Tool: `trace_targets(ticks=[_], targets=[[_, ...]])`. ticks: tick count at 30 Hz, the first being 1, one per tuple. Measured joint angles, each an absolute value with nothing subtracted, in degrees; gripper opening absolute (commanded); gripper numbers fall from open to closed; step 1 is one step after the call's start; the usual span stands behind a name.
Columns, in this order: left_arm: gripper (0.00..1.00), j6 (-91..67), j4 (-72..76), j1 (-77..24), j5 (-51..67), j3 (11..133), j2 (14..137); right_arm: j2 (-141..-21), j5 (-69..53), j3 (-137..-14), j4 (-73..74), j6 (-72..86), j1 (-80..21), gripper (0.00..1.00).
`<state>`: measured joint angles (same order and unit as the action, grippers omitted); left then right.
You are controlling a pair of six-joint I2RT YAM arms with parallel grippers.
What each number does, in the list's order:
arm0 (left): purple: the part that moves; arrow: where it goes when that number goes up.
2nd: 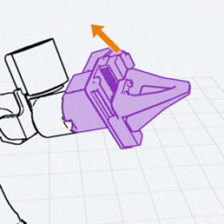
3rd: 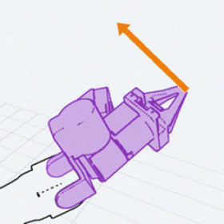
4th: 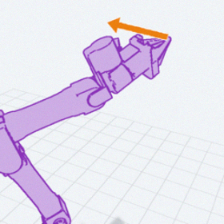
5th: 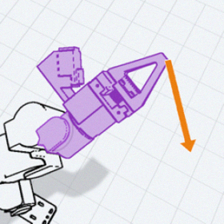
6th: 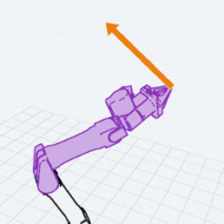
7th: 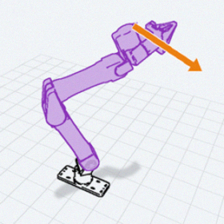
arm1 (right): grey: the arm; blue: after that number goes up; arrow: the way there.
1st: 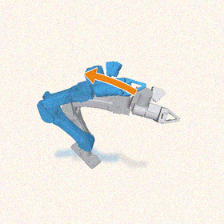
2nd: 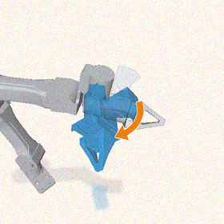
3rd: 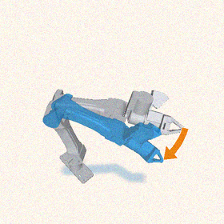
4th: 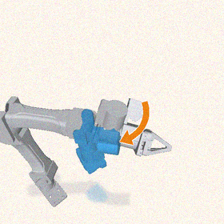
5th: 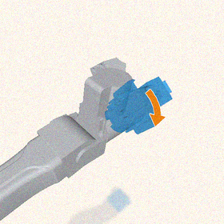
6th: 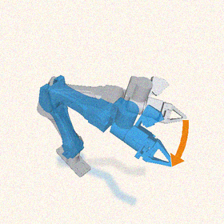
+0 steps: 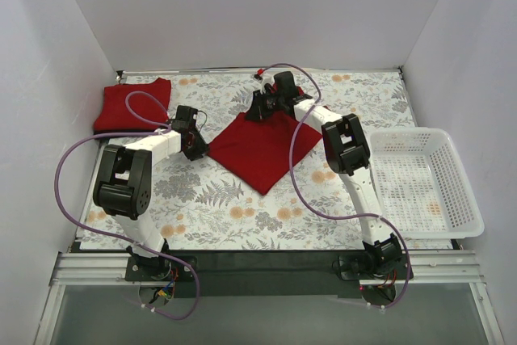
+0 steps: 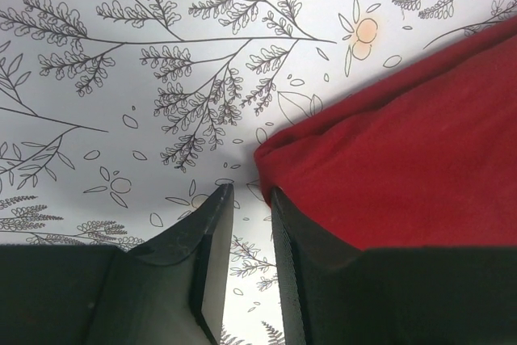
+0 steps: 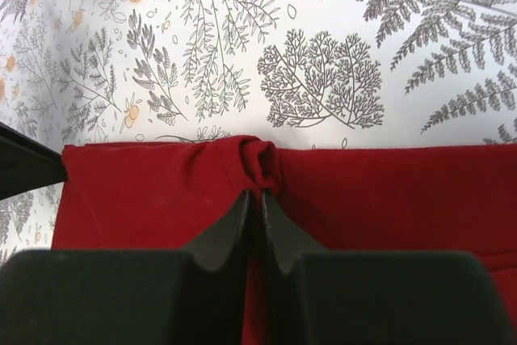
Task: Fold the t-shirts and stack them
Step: Fold the tshirt
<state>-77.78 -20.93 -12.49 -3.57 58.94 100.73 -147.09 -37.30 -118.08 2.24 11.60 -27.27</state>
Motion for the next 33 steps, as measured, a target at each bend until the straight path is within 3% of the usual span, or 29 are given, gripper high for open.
trace_targets(ticks=[12, 15, 18, 25, 27, 33], targets=[[0.22, -78.0, -21.19, -12.49, -3.68, 58.94, 100.86, -146.43, -35.75, -114.93, -0.97, 12.78, -26.15, 0.06], [0.22, -78.17, -21.21, -12.49, -3.75, 58.94, 100.86, -145.05, -34.7, -113.01, -1.74, 13.41, -25.85, 0.18], [0.31, -78.39, -21.21, -12.49, -3.73, 58.98, 100.86, -144.09, -34.28, -112.71, -1.74, 13.65, -25.58, 0.39], [0.5, -78.37, -23.03, -12.73, -3.99, 59.61, 99.94, -137.19, -34.13, -107.55, -1.43, 14.04, -25.19, 0.48], [0.5, -78.46, -24.29, -12.73, -4.08, 59.61, 98.74, -132.49, -34.22, -103.42, -1.15, 14.33, -25.12, 0.47], [0.33, -78.43, -23.86, -12.71, -2.09, 59.61, 91.66, -115.55, -38.0, -87.94, -1.89, 15.9, -25.96, 0.42]])
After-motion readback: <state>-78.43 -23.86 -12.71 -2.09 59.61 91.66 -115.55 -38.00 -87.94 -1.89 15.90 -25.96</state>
